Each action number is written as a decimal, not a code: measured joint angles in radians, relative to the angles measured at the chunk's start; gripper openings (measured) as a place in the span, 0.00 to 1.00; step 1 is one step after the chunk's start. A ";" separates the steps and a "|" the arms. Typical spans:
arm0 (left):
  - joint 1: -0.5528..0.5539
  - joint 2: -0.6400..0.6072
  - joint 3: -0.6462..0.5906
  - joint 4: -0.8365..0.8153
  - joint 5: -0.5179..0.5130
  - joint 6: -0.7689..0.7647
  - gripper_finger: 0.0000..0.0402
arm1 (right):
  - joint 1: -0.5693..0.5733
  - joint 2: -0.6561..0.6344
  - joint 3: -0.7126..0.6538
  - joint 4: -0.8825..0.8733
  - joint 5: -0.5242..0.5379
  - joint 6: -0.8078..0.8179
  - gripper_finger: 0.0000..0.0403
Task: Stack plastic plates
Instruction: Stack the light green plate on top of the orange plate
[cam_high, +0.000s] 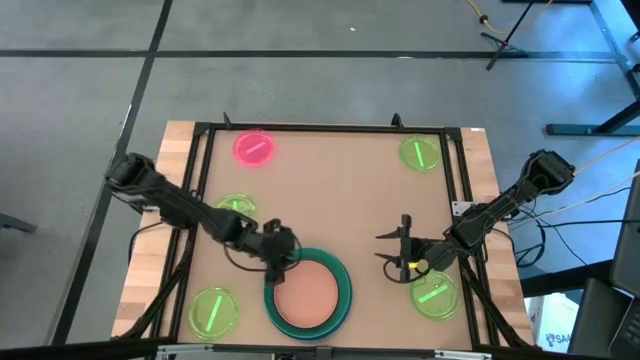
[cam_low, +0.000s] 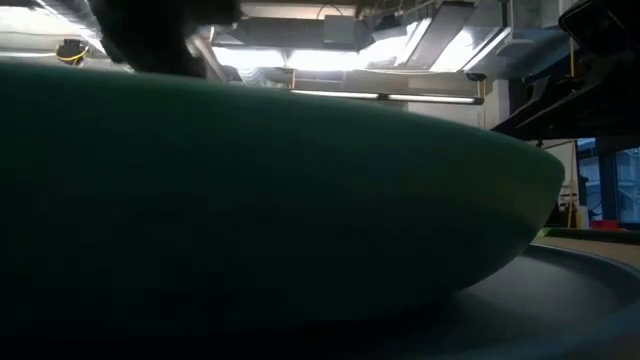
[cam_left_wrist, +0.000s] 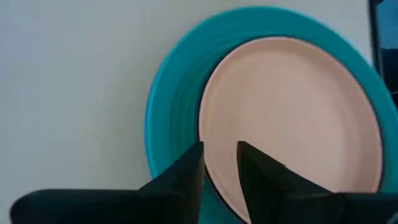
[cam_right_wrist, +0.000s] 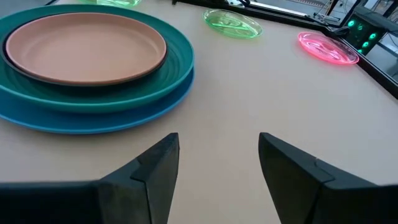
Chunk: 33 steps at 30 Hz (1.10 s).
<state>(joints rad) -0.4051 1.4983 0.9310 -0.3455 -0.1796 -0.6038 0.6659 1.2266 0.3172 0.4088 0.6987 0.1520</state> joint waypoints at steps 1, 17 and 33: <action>-0.018 -0.022 0.000 -0.024 -0.028 -0.009 0.22 | 0.000 0.000 0.000 0.000 0.000 0.000 0.53; -0.221 -0.119 0.000 -0.580 -0.358 -0.381 0.27 | 0.000 0.000 0.000 0.000 -0.001 0.023 0.53; -0.197 -0.118 -0.202 -0.578 -0.217 -0.418 0.39 | 0.000 0.000 0.000 0.000 0.008 0.023 0.53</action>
<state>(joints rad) -0.6018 1.3804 0.7294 -0.9235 -0.3970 -1.0217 0.6659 1.2263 0.3172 0.4091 0.7067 0.1745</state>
